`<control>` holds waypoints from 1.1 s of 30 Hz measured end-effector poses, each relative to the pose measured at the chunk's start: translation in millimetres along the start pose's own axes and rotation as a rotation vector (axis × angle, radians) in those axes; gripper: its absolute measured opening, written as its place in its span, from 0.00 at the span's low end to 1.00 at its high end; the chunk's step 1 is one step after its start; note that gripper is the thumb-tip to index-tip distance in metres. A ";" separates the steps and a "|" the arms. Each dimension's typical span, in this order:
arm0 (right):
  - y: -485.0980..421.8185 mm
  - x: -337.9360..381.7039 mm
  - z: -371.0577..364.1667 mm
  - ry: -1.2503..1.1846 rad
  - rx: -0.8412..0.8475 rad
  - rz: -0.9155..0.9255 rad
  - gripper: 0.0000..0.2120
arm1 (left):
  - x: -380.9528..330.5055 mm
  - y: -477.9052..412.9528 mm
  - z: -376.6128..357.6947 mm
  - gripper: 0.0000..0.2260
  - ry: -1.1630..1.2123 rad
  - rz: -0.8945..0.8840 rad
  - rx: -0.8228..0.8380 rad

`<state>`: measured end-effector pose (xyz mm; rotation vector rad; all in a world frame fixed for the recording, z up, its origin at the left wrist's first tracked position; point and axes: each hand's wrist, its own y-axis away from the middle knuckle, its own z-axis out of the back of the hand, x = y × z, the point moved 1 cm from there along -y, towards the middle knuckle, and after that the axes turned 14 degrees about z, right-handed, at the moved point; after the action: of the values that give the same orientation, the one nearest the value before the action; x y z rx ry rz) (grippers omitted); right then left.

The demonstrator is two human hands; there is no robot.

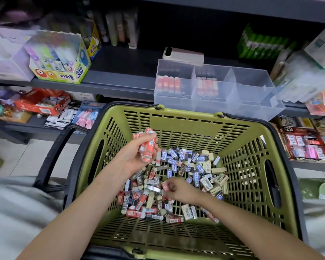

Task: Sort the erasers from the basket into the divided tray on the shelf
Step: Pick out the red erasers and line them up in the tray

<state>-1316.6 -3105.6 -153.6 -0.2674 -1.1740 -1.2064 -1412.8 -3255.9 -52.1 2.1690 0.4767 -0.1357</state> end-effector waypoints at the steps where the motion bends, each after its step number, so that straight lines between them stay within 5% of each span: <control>1: -4.4 0.6 -3.5 0.019 0.015 0.003 0.10 | 0.4 0.1 0.2 0.11 -0.018 0.001 -0.012; 6: -5.5 9.1 6.4 0.023 -0.025 -0.034 0.12 | 0.2 0.2 -1.7 0.20 -0.265 -0.041 -0.138; 12: 30.8 73.5 92.8 -0.662 -0.287 0.073 0.05 | 1.0 2.8 -14.7 0.28 -0.622 -0.207 -0.206; 18: 42.6 125.7 148.8 -0.742 -0.420 0.240 0.05 | -7.9 8.0 -61.1 0.19 -0.485 -0.168 0.167; 27: 38.5 135.6 210.3 -0.698 -0.526 0.303 0.19 | -37.7 1.5 -115.6 0.14 -0.445 -0.184 0.142; 33: 42.8 112.7 263.4 -0.735 -0.895 0.341 0.05 | -61.5 -6.5 -136.9 0.13 -0.317 -0.133 0.148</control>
<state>-1439.9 -2967.0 68.9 -1.6243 -1.0403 -1.2920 -1482.0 -3161.4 41.8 2.2042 0.4374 -0.5950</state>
